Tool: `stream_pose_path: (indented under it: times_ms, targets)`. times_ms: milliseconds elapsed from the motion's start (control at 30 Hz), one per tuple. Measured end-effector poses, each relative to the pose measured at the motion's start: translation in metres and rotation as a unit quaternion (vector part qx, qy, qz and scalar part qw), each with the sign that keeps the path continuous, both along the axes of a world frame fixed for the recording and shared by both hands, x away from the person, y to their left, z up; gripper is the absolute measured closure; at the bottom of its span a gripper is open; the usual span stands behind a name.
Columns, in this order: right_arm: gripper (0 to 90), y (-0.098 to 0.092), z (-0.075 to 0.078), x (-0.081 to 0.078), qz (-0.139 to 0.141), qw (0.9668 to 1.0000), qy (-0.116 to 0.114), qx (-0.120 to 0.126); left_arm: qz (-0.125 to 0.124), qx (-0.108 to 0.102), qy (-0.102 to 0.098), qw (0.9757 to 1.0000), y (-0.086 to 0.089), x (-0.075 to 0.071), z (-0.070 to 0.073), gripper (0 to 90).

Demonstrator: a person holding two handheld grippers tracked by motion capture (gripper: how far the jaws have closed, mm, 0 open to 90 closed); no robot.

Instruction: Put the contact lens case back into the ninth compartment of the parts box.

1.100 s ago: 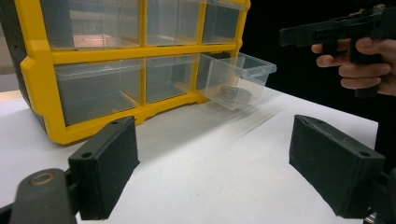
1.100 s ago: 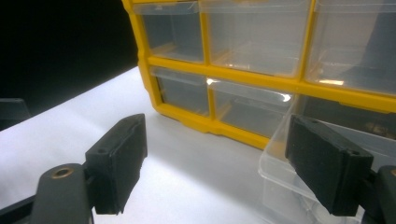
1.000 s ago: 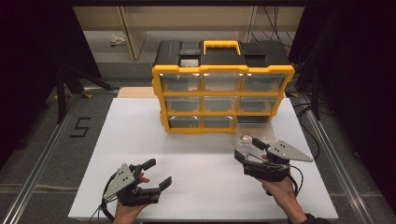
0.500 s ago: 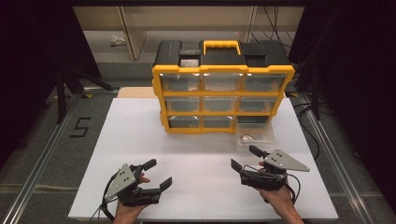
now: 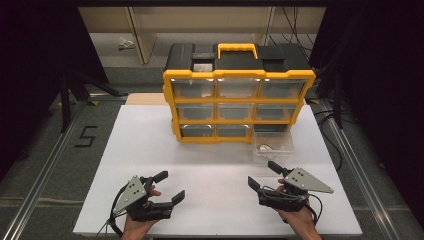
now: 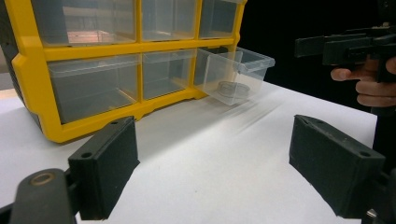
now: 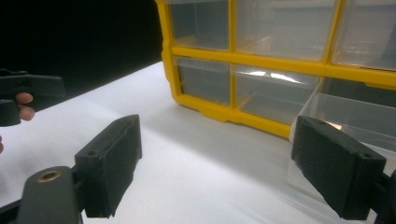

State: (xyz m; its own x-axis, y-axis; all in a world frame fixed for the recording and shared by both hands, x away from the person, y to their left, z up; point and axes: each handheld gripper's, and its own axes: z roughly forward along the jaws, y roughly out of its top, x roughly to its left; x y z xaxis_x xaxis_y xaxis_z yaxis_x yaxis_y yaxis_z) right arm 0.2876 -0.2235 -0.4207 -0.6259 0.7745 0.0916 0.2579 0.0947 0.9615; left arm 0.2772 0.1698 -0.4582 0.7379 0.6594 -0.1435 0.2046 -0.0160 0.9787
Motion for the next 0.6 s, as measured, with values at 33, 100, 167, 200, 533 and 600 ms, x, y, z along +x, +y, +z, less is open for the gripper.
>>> stream_pose_path:
  times_ms: [33, 100, 167, 200, 533, 600]
  targets:
    - [16.9, 0.000, -0.001, -0.001, 0.000, 1.0000, -0.001, -0.001, 0.000, 0.000, 0.000, 1.0000, 0.000, 0.000, 0.000, 15.2]
    - [16.8, -0.001, -0.002, -0.002, 0.001, 1.0000, -0.001, 0.000, 0.000, 0.000, 0.001, 1.0000, 0.000, 0.000, 0.000, 15.2]
    - [16.8, -0.001, -0.003, -0.004, 0.000, 1.0000, 0.000, -0.001, 0.000, 0.000, 0.001, 1.0000, 0.000, 0.000, 0.000, 15.2]
    - [16.8, -0.002, -0.003, -0.005, 0.000, 1.0000, 0.000, -0.001, 0.000, 0.000, 0.001, 1.0000, 0.000, 0.000, 0.000, 15.2]
    - [16.7, -0.005, -0.008, -0.011, 0.000, 1.0000, -0.003, -0.004, -0.001, 0.000, 0.001, 1.0000, 0.000, 0.000, 0.000, 15.2]
    - [16.7, -0.005, -0.009, -0.011, -0.001, 1.0000, -0.002, -0.005, -0.001, 0.000, 0.000, 1.0000, 0.000, 0.000, 0.000, 15.2]
